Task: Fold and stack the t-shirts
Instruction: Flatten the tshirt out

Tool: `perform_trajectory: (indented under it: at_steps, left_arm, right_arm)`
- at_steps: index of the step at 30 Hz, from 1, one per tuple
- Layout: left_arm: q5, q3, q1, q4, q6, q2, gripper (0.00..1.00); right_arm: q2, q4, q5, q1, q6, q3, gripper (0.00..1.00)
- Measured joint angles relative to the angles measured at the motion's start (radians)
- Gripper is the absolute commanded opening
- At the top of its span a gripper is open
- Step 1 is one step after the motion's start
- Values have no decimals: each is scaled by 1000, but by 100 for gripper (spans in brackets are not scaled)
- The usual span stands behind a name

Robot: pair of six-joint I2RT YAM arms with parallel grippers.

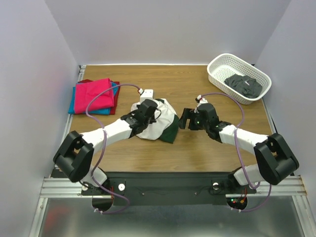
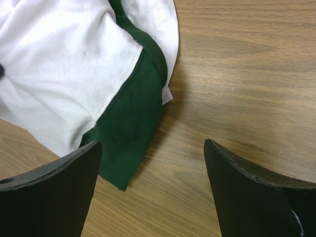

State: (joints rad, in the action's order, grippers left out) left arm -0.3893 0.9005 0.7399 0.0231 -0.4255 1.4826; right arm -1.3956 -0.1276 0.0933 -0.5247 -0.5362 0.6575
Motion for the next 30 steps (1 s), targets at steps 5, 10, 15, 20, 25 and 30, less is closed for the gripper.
perform_trajectory:
  at_steps: [5,10,15,20,25,30]
  left_arm:
    - [-42,2,0,-39,18,-132,0]
    - [-72,18,-2,-62,27,-185,0]
    - [-82,20,-2,-98,32,-194,0]
    - [-59,123,-12,-155,51,-208,0]
    - [48,371,-20,-164,89,-214,0]
    - [182,589,-20,-145,105,-215,0]
  right_arm:
    - [-19,-65,110,0,-23,2,89]
    - [-94,-197,217,0,-79,-1,88]
    - [-136,-280,292,0,-124,-15,87]
    - [-85,-301,312,0,-143,-17,87]
    - [113,-237,272,0,-129,-14,89]
    - [344,-133,150,0,-79,8,93]
